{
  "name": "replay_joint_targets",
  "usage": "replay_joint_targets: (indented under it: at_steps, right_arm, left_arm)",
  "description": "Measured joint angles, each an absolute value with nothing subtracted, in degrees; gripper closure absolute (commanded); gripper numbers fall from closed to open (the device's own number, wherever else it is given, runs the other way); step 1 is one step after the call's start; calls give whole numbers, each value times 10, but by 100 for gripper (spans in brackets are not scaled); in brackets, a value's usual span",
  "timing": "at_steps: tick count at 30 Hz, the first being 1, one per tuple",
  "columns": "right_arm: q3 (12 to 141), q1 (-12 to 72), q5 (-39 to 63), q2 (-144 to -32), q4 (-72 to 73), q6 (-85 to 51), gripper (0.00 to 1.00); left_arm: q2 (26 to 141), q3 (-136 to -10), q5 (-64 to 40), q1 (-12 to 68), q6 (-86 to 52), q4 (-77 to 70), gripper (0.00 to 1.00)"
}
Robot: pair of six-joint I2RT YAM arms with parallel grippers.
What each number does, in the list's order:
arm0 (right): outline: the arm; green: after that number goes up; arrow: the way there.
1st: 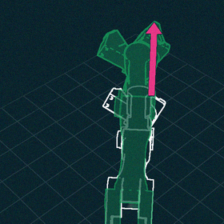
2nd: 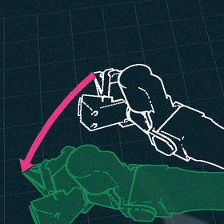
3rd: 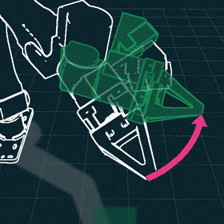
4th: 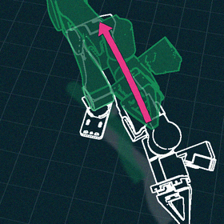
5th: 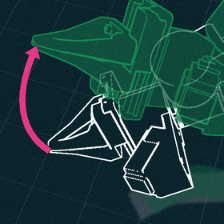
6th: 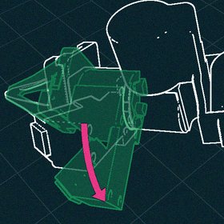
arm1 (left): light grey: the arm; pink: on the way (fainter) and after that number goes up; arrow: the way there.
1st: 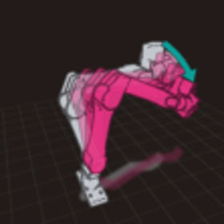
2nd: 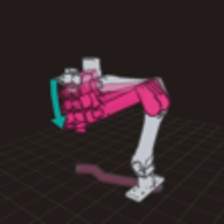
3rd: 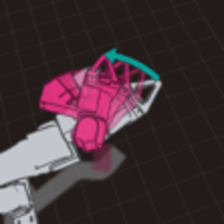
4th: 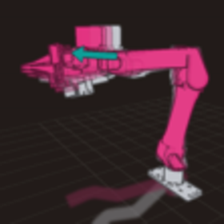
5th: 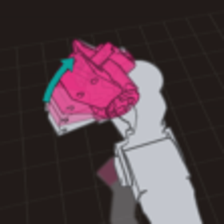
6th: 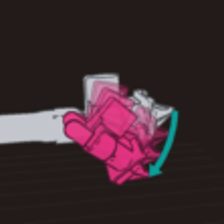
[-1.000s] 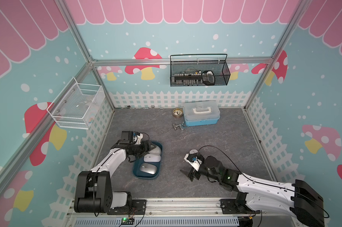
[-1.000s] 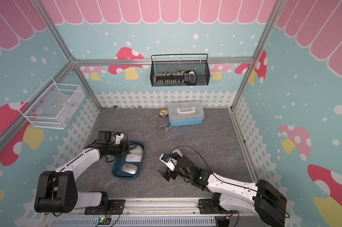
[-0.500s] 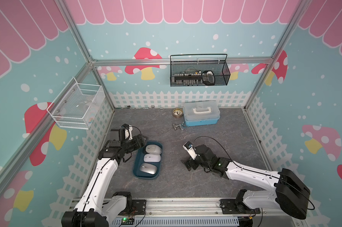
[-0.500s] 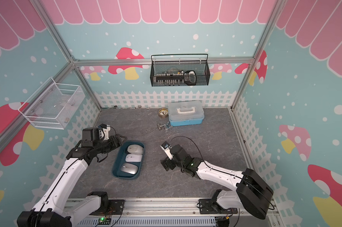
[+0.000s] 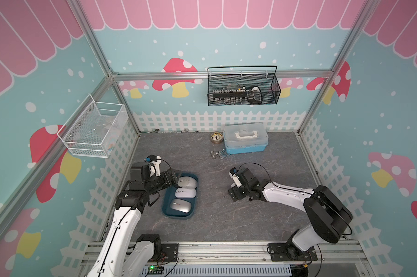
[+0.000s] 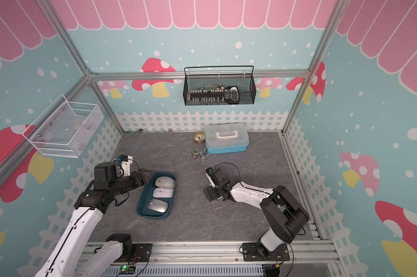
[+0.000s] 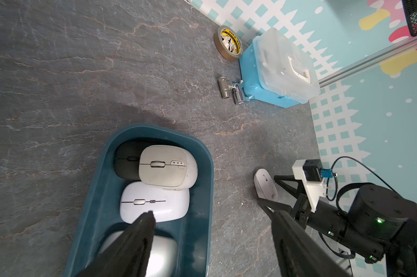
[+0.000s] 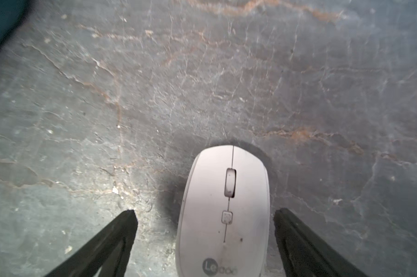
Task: Put the mouse in the storage box
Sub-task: Pick up the mouse from the center of the board.
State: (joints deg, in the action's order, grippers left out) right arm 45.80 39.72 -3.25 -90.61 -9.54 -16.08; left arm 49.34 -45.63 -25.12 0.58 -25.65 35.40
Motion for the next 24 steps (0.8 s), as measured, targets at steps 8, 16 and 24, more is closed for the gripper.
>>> replay_joint_targets:
  at_steps: [8,16,24]
  right_arm:
    - [441,394,-22,-911,-97,-187,19]
    - [427,394,-25,-906,-91,-201,26]
    - [423,394,-26,-904,-82,-212,42]
  left_arm:
    - [498,-454,-251,13,-255,354,19]
    - [499,-454,-251,13,-255,354,19]
    - [504,-454,-251,22,-255,354,19]
